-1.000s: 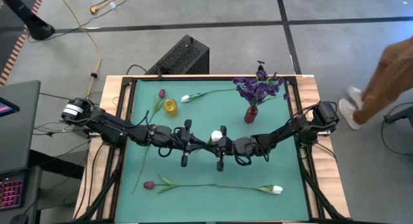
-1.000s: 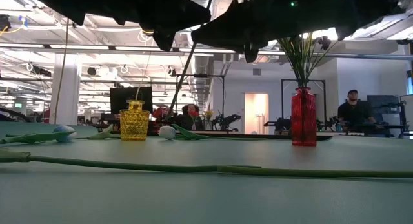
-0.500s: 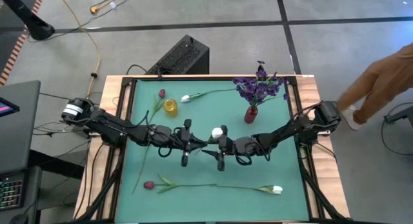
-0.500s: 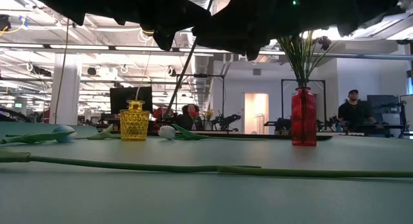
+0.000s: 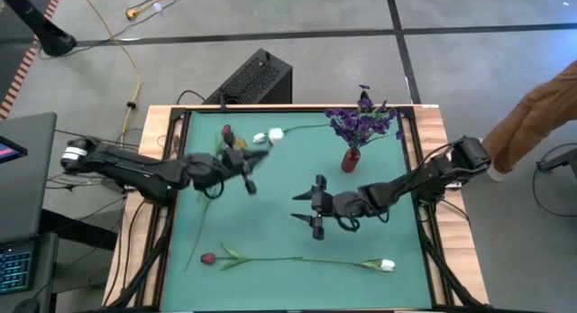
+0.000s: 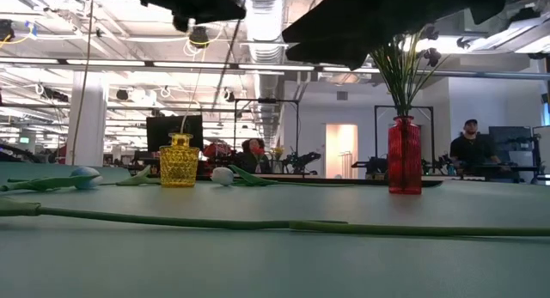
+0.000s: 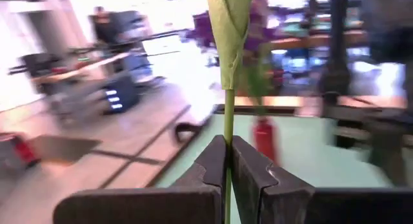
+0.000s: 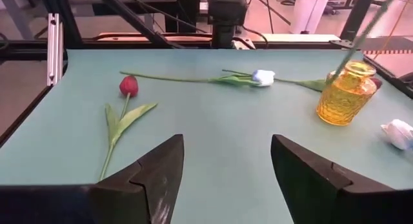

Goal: Sort flowers into vase by color
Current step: Put the center white flower into the yellow vase

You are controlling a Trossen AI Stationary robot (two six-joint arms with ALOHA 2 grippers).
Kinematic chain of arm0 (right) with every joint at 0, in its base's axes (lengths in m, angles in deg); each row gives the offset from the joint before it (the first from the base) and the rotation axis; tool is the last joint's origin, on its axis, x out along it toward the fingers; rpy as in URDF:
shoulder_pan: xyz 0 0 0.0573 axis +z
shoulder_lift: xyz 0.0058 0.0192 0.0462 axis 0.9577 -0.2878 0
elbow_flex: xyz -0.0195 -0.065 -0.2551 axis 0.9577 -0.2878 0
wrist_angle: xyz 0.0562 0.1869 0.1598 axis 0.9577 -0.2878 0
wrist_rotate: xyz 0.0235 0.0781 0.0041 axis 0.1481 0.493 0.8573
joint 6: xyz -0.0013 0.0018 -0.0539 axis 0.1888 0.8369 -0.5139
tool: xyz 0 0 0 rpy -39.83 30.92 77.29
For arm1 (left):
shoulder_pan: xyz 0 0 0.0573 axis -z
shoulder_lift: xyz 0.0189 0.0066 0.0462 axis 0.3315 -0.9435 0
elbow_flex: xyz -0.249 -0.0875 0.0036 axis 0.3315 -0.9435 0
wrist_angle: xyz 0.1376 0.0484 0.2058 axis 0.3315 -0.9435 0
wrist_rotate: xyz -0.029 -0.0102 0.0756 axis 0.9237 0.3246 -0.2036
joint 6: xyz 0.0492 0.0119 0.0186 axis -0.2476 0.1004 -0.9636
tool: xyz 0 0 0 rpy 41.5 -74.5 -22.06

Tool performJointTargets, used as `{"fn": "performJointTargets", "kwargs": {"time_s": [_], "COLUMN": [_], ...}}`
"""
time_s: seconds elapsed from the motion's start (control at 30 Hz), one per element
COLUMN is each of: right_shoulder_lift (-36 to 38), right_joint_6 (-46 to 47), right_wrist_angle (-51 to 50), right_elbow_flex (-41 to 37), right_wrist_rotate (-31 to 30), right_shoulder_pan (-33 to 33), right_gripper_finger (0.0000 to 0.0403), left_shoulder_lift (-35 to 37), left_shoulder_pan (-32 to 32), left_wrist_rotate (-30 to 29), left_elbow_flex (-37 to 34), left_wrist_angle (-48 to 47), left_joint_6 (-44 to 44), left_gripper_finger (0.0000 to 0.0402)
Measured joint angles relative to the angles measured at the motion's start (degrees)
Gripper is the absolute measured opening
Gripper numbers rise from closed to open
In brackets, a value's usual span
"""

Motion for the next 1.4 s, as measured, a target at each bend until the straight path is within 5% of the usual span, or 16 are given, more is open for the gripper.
{"fn": "performJointTargets", "kwargs": {"time_s": [0.47, 0.73, 1.0, 1.4], "right_shoulder_lift": [-0.17, -0.17, -0.17, -0.17], "right_joint_6": [0.52, 0.54, 0.4, 0.02], "right_wrist_angle": [-1.99, -4.23, -5.55, -5.18], "right_elbow_flex": [0.0, -0.02, -0.02, -0.04], "right_wrist_rotate": [0.04, 0.02, 0.03, -0.01], "right_shoulder_pan": [1.68, 2.75, 3.48, 2.77], "right_gripper_finger": [0.026, 0.026, 0.026, 0.026], "left_shoulder_lift": [6.7, 7.04, 15.92, 18.17], "left_shoulder_pan": [-20.01, -22.01, -23.84, -27.94], "left_wrist_rotate": [4.7, 6.21, 5.91, 8.22], "left_elbow_flex": [-0.02, -0.57, -14.48, -21.25], "left_wrist_angle": [-10.5, -10.2, 2.01, 8.15], "left_joint_6": [7.07, 6.65, 8.01, 10.17], "left_gripper_finger": [0.0, 0.0, 0.0, 0.0]}}
